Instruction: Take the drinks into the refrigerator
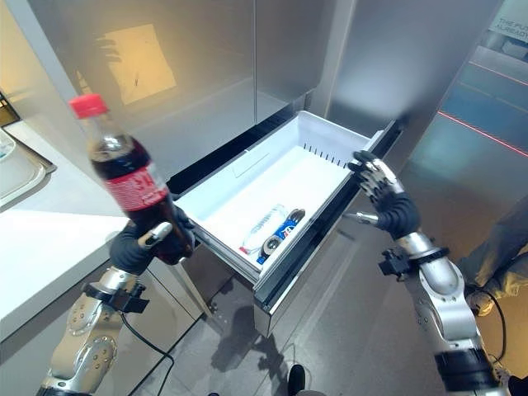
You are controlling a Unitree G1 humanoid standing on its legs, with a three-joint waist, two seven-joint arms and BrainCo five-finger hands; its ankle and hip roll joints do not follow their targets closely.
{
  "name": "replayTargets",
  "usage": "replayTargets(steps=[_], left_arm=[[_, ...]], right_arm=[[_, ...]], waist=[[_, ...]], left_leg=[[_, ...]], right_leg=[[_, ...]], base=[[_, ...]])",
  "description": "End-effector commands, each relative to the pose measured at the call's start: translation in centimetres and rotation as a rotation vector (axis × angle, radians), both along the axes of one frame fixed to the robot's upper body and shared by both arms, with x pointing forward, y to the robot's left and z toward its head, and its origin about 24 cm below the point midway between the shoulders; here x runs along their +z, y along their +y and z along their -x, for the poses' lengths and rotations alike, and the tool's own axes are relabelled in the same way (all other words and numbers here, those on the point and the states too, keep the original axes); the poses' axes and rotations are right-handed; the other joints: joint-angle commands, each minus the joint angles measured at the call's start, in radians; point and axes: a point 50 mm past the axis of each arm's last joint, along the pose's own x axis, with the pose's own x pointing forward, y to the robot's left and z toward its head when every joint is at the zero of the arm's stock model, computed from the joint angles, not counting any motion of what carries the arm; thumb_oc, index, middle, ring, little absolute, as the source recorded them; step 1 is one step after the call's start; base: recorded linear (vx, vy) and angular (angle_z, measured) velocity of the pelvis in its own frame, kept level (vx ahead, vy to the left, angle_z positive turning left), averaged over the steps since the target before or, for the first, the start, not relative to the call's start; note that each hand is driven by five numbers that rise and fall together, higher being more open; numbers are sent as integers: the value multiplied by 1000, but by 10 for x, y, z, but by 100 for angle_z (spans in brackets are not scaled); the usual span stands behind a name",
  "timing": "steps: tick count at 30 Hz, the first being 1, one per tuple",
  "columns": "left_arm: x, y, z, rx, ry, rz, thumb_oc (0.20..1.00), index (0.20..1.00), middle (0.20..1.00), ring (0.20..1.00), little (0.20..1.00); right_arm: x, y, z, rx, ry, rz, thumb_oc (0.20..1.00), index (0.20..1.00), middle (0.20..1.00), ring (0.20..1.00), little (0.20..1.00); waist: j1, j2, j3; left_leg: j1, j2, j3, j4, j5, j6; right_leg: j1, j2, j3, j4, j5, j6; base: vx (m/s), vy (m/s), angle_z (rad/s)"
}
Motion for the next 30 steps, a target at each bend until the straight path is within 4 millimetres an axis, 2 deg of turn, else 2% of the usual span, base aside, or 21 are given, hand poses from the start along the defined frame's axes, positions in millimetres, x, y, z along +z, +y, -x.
replayTargets(steps=[1, 6, 10, 13, 15, 16, 24, 30], left_arm=[[50, -18, 1, -140, -250, 30, 200, 200, 200, 200, 200], [39, -20, 0, -163, -202, -18, 200, 200, 200, 200, 200], [28, -18, 0, -158, -158, -74, 200, 200, 200, 200, 200], [27, -19, 0, -169, -161, -106, 200, 200, 200, 200, 200], [28, -19, 0, -169, -164, -112, 200, 200, 200, 200, 200], [25, -19, 0, -167, -150, -114, 200, 200, 200, 200, 200], [22, -17, -3, -131, -138, -109, 200, 200, 200, 200, 200], [27, -17, -5, -109, -167, -118, 200, 200, 200, 200, 200]], right_arm=[[40, 14, -6, 119, -131, -13, 1000, 1000, 1000, 1000, 1000], [34, 34, -9, 212, -86, -11, 1000, 1000, 1000, 1000, 1000], [27, 59, -6, 357, -32, -23, 1000, 1000, 1000, 1000, 1000], [25, 75, -8, 430, -2, -50, 1000, 1000, 1000, 1000, 1000], [26, 78, -8, 448, -4, -52, 1000, 1000, 1000, 1000, 1000], [24, 89, -6, 503, 15, -69, 1000, 1000, 1000, 1000, 1000], [22, 117, 5, 653, 45, -88, 1000, 1000, 1000, 1000, 1000], [29, 130, 0, 667, 22, -79, 1000, 1000, 1000, 1000, 1000]], waist=[[23, 9, -11], [26, 11, -11], [32, 15, -9], [38, 17, -9], [38, 17, -9], [41, 18, -9], [47, 18, -6], [56, 17, -5]], left_leg=[[6, -43, -70, 10, -68, 76], [7, -43, -68, 11, -67, 75], [7, -43, -67, 14, -67, 77], [7, -45, -68, 15, -66, 76], [8, -45, -68, 15, -66, 76], [7, -45, -67, 15, -65, 76], [6, -46, -72, 15, -64, 76], [6, -46, -75, 16, -64, 77]], right_leg=[[74, -8, -21, 133, -155, 48], [74, -9, -21, 133, -153, 49], [75, -10, -23, 135, -156, 48], [76, -10, -22, 135, -155, 48], [76, -10, -23, 135, -156, 48], [76, -10, -24, 135, -156, 49], [78, -12, -30, 141, -159, 49], [80, -13, -31, 142, -160, 48]], base=[[0, 0, 0], [0, 0, 0], [0, 0, 0], [0, 0, 0], [0, 0, 0], [0, 0, 0], [0, 0, 0], [0, 0, 0]])
